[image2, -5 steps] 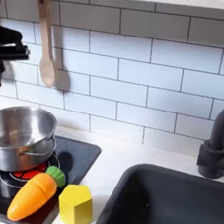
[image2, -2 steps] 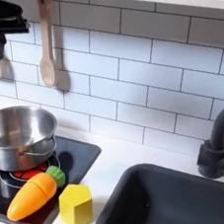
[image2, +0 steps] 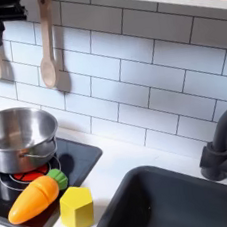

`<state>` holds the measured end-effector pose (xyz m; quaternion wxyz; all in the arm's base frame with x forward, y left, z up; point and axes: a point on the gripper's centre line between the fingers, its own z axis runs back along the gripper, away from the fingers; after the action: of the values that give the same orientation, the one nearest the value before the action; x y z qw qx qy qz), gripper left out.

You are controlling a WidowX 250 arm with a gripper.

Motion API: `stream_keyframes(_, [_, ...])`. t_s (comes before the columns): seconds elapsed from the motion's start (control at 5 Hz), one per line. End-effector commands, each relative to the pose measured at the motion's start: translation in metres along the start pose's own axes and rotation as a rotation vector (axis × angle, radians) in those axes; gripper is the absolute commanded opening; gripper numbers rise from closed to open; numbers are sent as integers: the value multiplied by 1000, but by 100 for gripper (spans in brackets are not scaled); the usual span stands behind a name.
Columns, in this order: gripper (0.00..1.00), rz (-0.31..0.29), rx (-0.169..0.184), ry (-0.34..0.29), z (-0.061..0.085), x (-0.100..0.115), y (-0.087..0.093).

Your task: Push button

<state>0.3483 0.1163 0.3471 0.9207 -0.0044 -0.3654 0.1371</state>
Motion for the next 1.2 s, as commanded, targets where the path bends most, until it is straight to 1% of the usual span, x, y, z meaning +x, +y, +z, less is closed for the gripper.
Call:
stream_keyframes(0.0, [0,-7,2,-56,2,18,0])
stream_keyframes(0.2, [0,-8,5,-100,8,27,4])
stream_keyframes(0.4, [0,-32,3,-127,12,33,1])
stream_keyframes(0.6, [0,-24,18,-154,14,42,9])
stream_keyframes(0.8, [0,-26,8,-167,11,49,7])
stream_keyframes(1.0, [0,-32,7,-190,10,57,4])
